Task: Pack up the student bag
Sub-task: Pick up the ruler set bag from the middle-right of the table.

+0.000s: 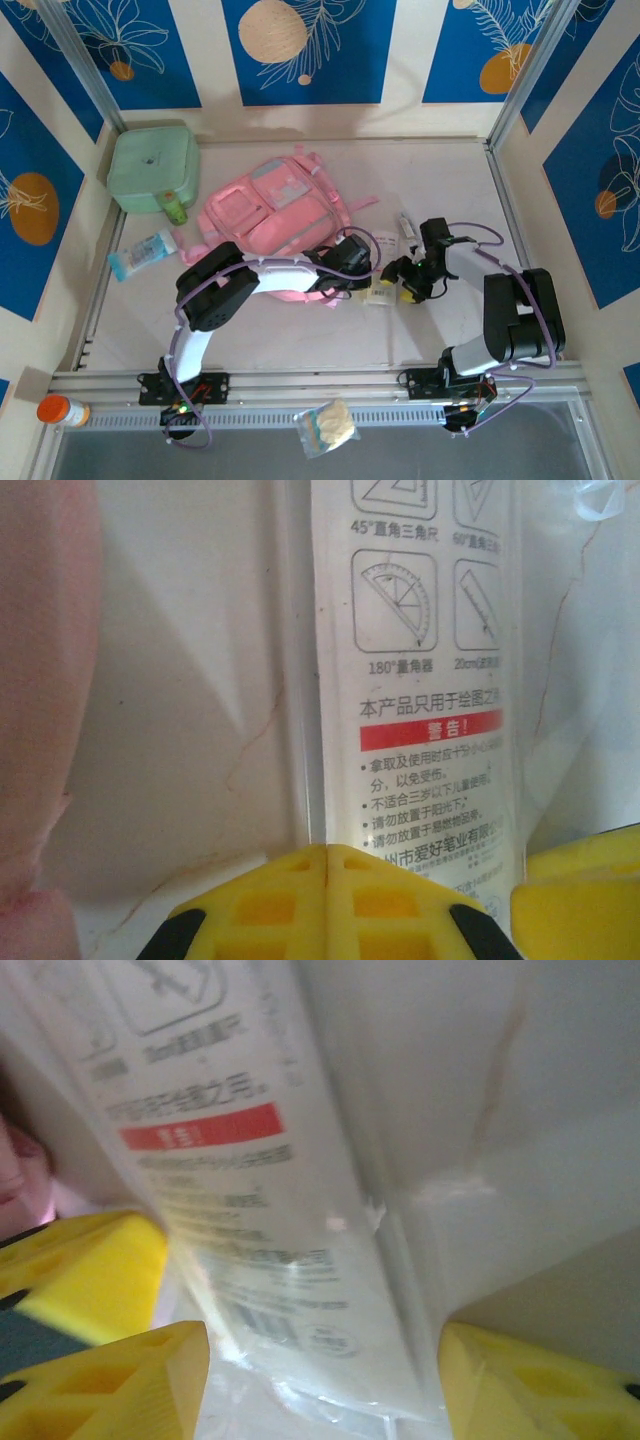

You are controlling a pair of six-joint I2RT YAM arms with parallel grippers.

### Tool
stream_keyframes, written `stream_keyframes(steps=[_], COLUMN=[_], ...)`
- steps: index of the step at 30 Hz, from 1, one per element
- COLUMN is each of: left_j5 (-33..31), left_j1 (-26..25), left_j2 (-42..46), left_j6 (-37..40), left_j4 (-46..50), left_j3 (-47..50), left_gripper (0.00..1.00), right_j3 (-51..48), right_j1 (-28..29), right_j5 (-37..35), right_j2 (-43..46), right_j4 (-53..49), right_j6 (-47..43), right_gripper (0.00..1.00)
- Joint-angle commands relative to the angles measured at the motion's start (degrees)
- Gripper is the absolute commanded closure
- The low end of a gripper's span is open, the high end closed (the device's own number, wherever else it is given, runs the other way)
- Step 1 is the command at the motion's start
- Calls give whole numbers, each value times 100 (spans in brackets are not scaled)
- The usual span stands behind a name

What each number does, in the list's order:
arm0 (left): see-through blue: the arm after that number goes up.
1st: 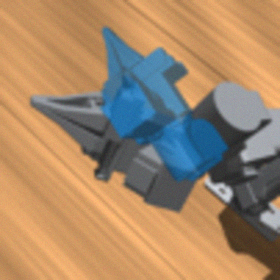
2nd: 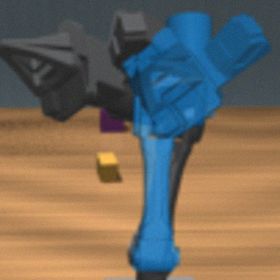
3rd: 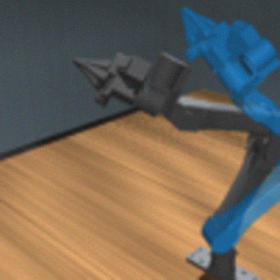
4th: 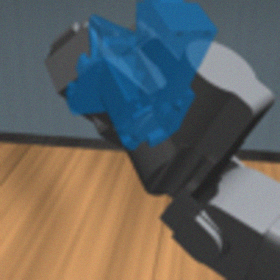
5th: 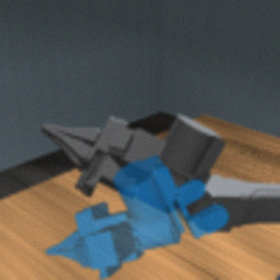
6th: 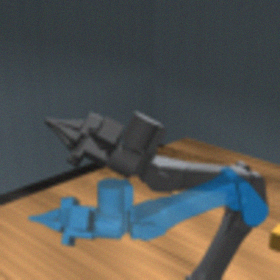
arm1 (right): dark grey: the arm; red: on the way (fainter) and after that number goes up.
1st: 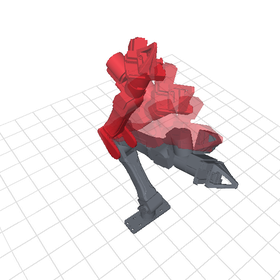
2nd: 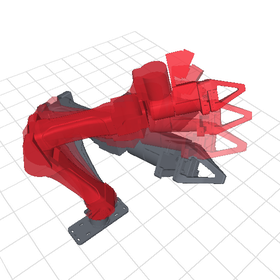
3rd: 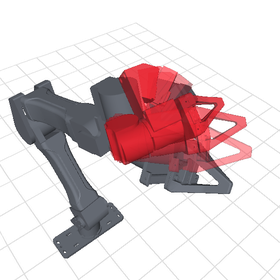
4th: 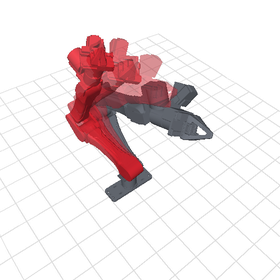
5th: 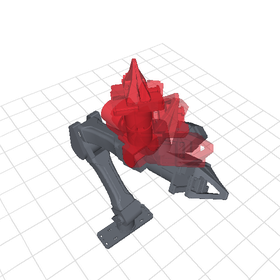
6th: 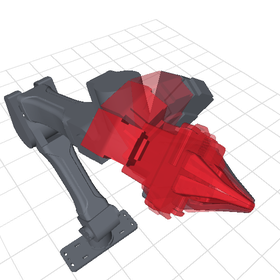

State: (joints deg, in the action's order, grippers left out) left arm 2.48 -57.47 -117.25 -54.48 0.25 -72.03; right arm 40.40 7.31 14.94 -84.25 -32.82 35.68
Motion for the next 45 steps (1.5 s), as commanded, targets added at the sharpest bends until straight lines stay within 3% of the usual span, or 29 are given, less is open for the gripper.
stream_keyframes(steps=[1, 8, 15, 19, 23, 35, 40, 45], left_j5=[-102, -122, -106, -38, -53, 8, 188, 48], left_j1=[-10, 42, 86, 87, 87, 87, 87, 92], left_j2=[-145, -149, -149, -139, -84, 225, 770, 1929], left_j6=[-113, -259, -330, -357, -338, -170, -56, 549], left_j4=[326, 130, 27, -106, -84, -134, -261, -303], left_j3=[76, 379, 505, 561, 566, 497, 695, 1322], left_gripper=[100, 100, 100, 100, 100, 100, 91, 77], right_j3=[97, 117, 73, 157, 267, 455, 830, 1175], right_j1=[83, 81, 66, 177, 355, 534, 551, 487], right_j5=[548, 1289, 1564, 1161, 512, -77, -568, -642], right_j2=[-59, 420, 839, 758, 623, 779, 994, 1391], right_j4=[94, 288, 264, 85, -181, -454, -978, -1457], right_j6=[156, 73, -131, -194, -275, -483, -612, -589], right_gripper=[38, 38, 38, 43, 55, 98, 100, 100])
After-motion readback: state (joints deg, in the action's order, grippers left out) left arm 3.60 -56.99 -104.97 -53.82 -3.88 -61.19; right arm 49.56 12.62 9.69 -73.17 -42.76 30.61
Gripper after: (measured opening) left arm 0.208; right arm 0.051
